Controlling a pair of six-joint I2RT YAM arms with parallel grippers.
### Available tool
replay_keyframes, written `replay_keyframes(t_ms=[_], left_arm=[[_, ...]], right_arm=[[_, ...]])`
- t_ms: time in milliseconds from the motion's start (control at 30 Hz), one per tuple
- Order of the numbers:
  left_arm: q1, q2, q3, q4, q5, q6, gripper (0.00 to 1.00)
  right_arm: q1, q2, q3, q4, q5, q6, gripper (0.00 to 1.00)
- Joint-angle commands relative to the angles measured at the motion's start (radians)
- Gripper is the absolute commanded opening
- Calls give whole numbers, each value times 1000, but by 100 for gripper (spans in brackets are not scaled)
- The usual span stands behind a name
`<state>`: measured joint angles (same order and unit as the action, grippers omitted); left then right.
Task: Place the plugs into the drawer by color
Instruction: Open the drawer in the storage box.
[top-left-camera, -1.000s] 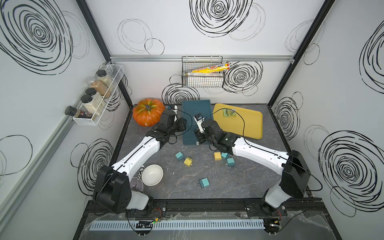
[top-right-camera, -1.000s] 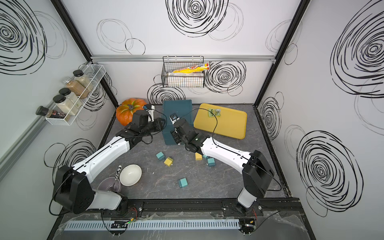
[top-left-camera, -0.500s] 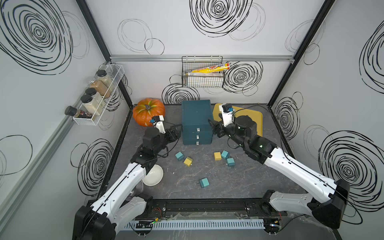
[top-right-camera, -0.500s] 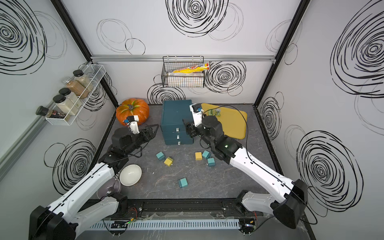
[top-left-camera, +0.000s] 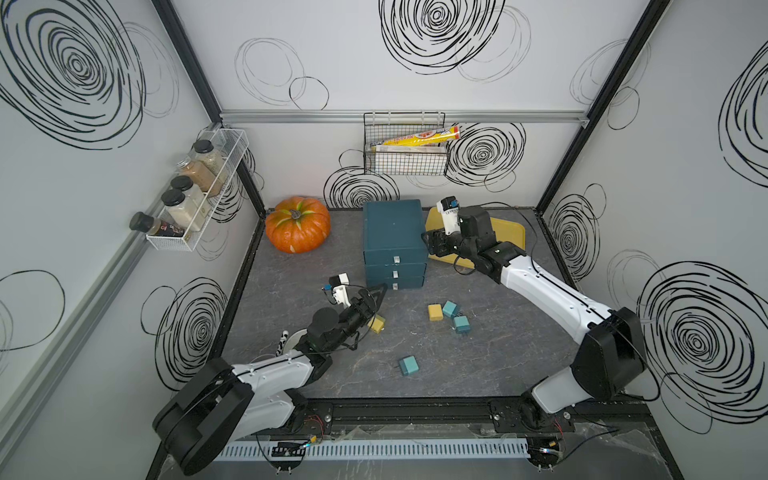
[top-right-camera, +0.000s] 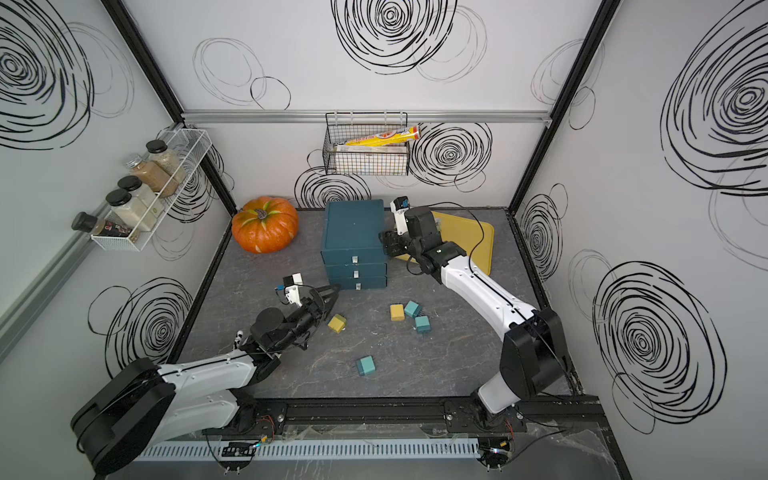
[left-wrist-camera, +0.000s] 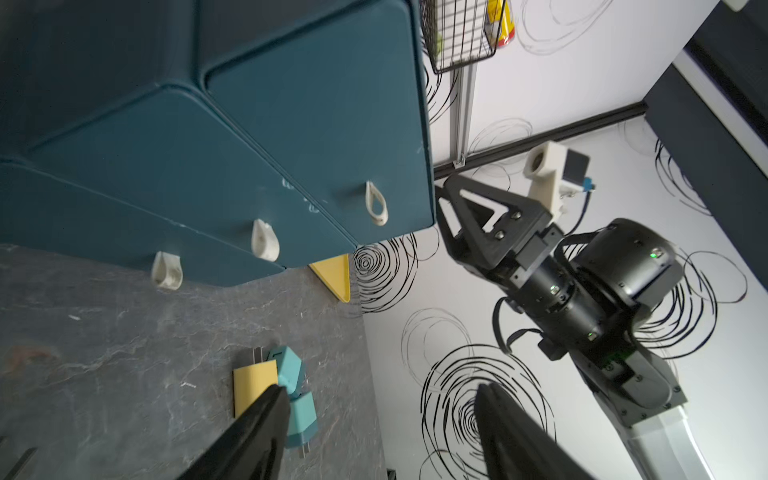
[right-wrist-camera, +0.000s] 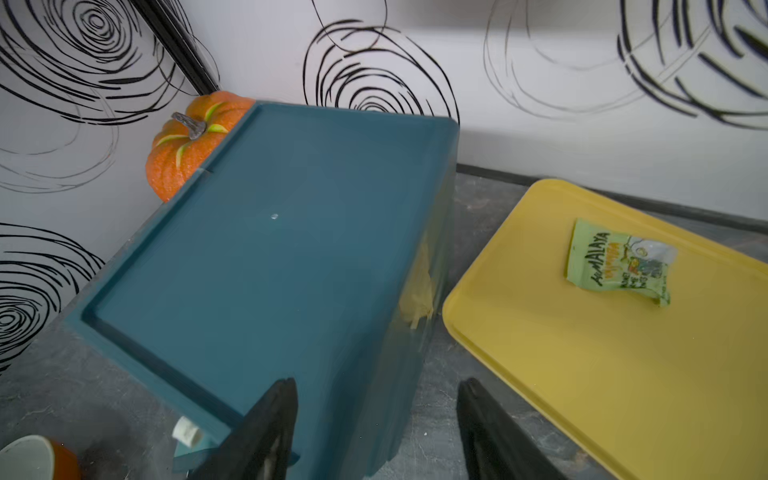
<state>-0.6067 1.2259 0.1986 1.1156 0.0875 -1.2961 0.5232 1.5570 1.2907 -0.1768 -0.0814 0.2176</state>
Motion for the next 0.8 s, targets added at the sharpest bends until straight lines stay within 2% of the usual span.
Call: replay_keyframes(t_ms=[0,200,300,400,500,667,767], left_arm=[[-6,140,-13,313,-70,-89,74],[-21,470,76,577,-49,-147,65],[-20,582,143,557,-31,-163,65],[-25,691,193,626,-12,-196,64],[-19,749,211,676,-43,-187,59],[-8,743,271,555,-70,-124,57],[-6,759,274,597,-80,-129,56]], right_arm=[[-2,32,68,-24,-86,4,62],[-10,92,53,-5,-122,11,53],[-11,96,29,6,-143,7,51],[-11,86,4,16,-130,6,51],[-11,81,-23,31,-132,8,51],[-11,73,-42,34,-115,3,53],[-11,61,-52,30,-104,3,53]])
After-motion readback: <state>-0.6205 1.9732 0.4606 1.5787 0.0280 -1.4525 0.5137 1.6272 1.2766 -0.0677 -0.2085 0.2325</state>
